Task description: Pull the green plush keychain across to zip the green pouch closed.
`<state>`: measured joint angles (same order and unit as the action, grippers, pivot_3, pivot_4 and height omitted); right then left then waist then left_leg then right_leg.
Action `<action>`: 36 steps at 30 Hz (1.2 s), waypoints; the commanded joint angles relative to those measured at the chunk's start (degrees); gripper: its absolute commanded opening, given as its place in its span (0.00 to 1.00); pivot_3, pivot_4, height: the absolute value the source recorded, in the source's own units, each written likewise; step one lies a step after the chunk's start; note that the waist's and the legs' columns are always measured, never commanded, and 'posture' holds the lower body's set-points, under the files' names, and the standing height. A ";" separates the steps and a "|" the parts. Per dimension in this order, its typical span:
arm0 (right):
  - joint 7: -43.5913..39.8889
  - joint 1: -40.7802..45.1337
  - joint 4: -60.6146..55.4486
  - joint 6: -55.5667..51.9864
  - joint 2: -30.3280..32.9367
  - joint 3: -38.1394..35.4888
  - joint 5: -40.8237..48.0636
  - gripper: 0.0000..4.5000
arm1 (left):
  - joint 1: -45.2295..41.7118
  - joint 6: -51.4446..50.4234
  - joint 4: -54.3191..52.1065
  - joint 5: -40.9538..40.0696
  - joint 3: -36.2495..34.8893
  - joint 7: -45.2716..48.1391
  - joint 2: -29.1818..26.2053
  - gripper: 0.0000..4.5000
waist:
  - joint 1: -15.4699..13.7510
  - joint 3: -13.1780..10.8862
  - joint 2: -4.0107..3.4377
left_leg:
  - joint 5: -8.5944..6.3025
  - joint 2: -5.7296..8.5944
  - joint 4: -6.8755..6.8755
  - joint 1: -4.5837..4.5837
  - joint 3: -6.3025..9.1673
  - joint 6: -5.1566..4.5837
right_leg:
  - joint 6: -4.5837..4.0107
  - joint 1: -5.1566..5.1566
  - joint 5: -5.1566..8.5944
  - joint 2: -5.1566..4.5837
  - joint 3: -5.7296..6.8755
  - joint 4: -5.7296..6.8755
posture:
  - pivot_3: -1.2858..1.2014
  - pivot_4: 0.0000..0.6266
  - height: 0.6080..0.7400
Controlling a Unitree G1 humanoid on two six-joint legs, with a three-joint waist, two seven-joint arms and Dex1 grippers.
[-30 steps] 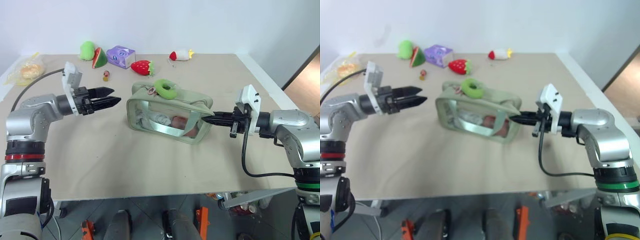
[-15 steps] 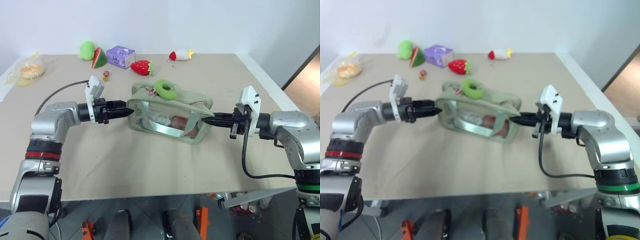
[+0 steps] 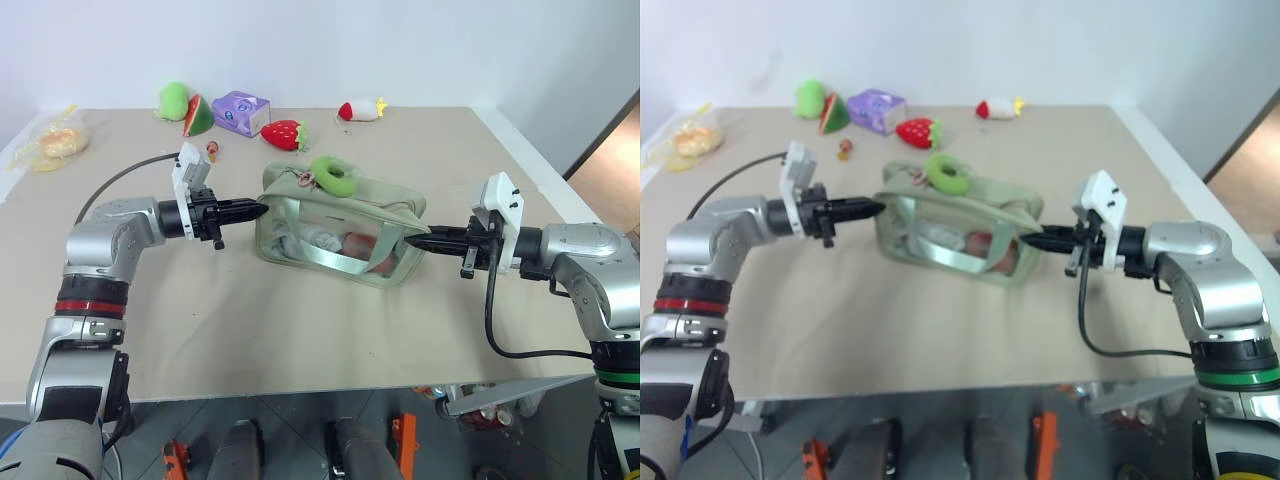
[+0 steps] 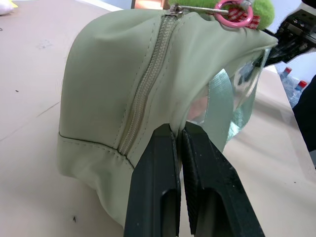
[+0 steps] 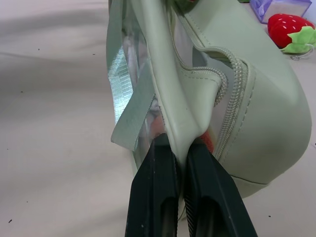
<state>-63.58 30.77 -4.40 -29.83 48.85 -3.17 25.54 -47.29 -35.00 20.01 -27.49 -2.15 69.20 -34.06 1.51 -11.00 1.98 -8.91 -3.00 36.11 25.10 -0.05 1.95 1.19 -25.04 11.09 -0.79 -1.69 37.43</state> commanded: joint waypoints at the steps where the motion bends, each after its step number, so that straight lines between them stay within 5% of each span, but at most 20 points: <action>1: -1.24 0.97 -0.47 0.76 0.58 -0.73 0.53 0.00 | 1.82 -1.81 -8.32 -3.05 -0.97 1.40 -1.16 0.01 | 0.02 0.00 0.00 | 0.00 0.00 0.00 0.00 0.00 0.00 | -0.01 0.00 0.01 -0.01 -0.01 0.00 | 0.52 0.24 1.00; 9: -1.17 3.96 3.78 2.47 -0.05 -0.77 -0.65 0.00 | 4.01 -3.32 -11.97 -3.87 -1.38 0.27 -1.86 0.01 | -0.15 0.00 0.00 | 0.00 0.01 0.07 0.00 0.00 0.00 | -0.14 0.02 0.08 -0.02 -0.01 0.00 | 0.52 0.24 1.00; 19: -1.96 6.64 5.55 0.61 0.99 -2.25 0.55 0.75 | 4.09 -2.92 -11.87 -3.67 -1.02 -0.63 -1.08 0.00 | -0.18 0.00 -0.01 | 0.00 0.01 0.08 0.04 -0.01 0.00 | -0.09 0.02 0.07 -0.03 -0.01 -0.01 | 0.52 0.24 1.00; 29: -2.12 15.97 9.73 0.08 1.93 -10.49 7.49 0.75 | 3.58 -2.20 -11.37 -3.51 -0.54 -1.05 -0.10 0.00 | -0.22 -0.02 -0.04 | 0.01 0.02 0.10 0.01 -0.02 -0.02 | -0.14 0.02 0.05 -0.03 -0.02 -0.01 | 0.52 0.24 1.00; 36: 1.55 22.18 10.25 7.16 -2.74 -2.08 -1.18 0.75 | 4.17 -1.75 -11.96 -3.67 -0.69 -1.36 0.36 0.00 | -0.21 -0.02 -0.03 | 0.01 0.03 0.11 0.03 -0.06 -0.02 | -0.14 0.01 0.05 -0.06 -0.04 -0.01 | 0.52 0.24 1.00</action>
<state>-62.22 50.69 8.55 -24.46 46.71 -6.67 25.44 -42.85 -37.76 10.20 -30.28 -2.39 67.86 -34.10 1.30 -11.02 1.95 -8.90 -2.97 36.21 25.13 -0.11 1.94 1.05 -25.03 11.14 -0.84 -1.73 37.41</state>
